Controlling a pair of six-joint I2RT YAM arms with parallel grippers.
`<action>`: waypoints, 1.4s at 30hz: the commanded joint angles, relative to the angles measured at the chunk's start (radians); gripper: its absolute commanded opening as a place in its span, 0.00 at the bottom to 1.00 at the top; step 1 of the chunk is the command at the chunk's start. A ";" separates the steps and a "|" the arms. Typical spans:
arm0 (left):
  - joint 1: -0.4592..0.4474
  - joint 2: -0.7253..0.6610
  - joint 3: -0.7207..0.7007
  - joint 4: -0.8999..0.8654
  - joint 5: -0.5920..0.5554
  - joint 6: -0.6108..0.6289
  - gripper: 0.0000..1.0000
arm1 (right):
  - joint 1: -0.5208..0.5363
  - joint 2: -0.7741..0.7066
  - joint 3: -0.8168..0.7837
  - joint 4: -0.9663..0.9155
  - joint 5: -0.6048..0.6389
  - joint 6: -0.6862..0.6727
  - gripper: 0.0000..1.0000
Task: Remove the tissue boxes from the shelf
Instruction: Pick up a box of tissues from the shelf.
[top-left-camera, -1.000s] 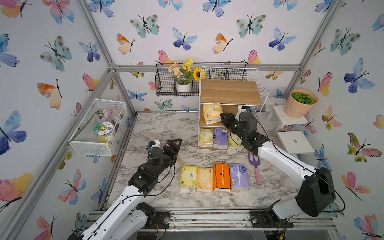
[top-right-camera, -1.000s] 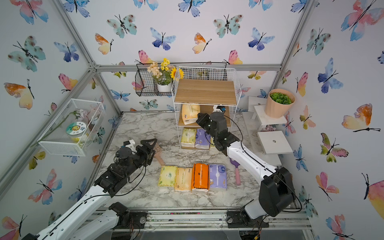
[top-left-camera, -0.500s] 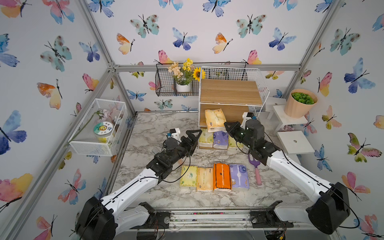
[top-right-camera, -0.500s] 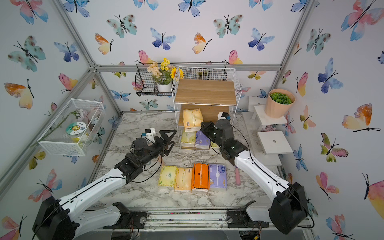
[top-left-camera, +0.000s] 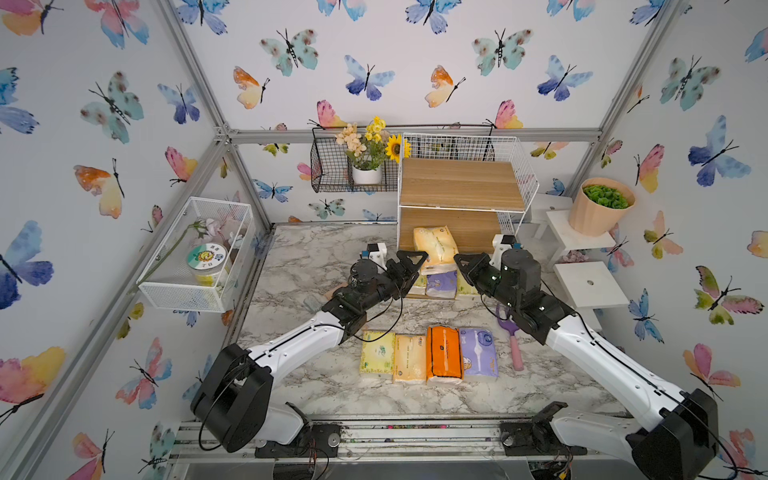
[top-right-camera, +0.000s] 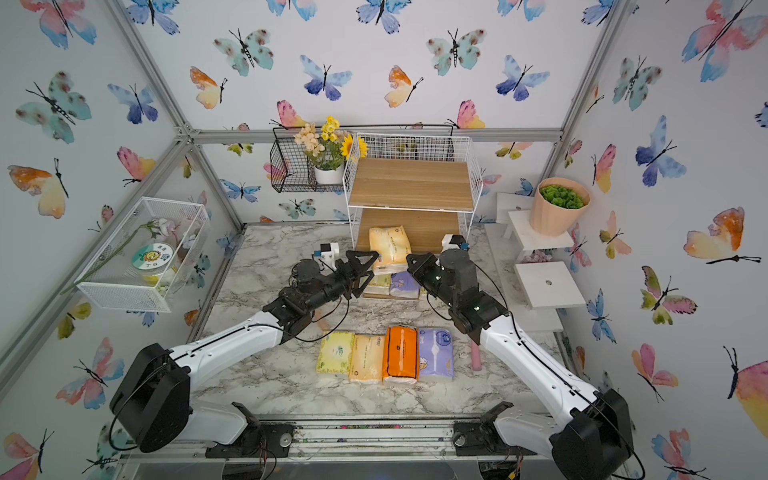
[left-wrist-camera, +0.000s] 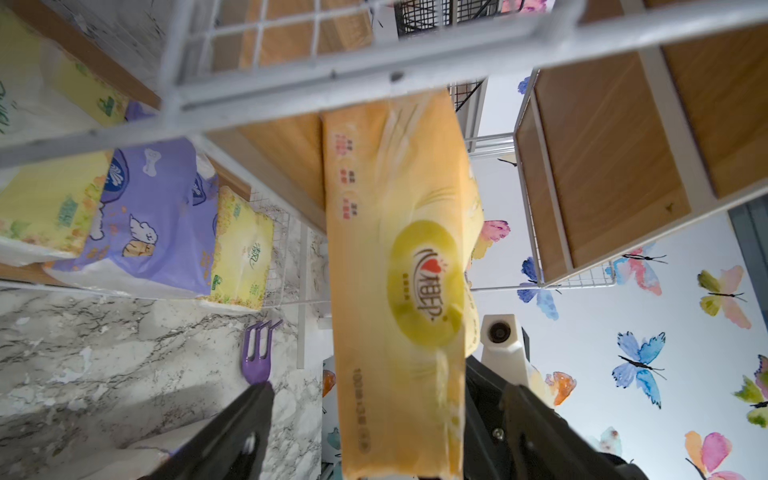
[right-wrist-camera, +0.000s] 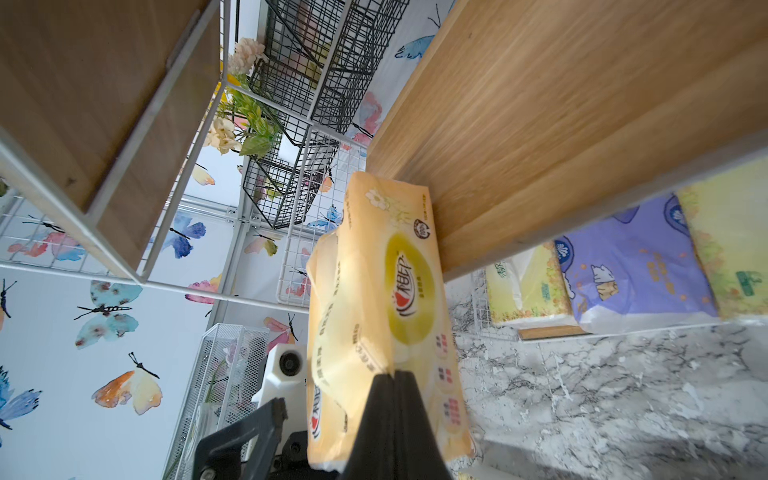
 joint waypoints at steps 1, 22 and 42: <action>-0.003 0.035 0.048 0.056 0.065 0.022 0.81 | -0.004 -0.029 -0.013 -0.039 -0.021 0.006 0.02; -0.026 -0.007 0.044 0.022 0.063 0.116 0.34 | -0.004 -0.067 0.079 -0.229 0.029 -0.177 0.54; -0.013 -0.265 -0.190 0.040 0.339 0.240 0.34 | -0.021 -0.135 0.052 -0.333 -0.348 -0.426 0.88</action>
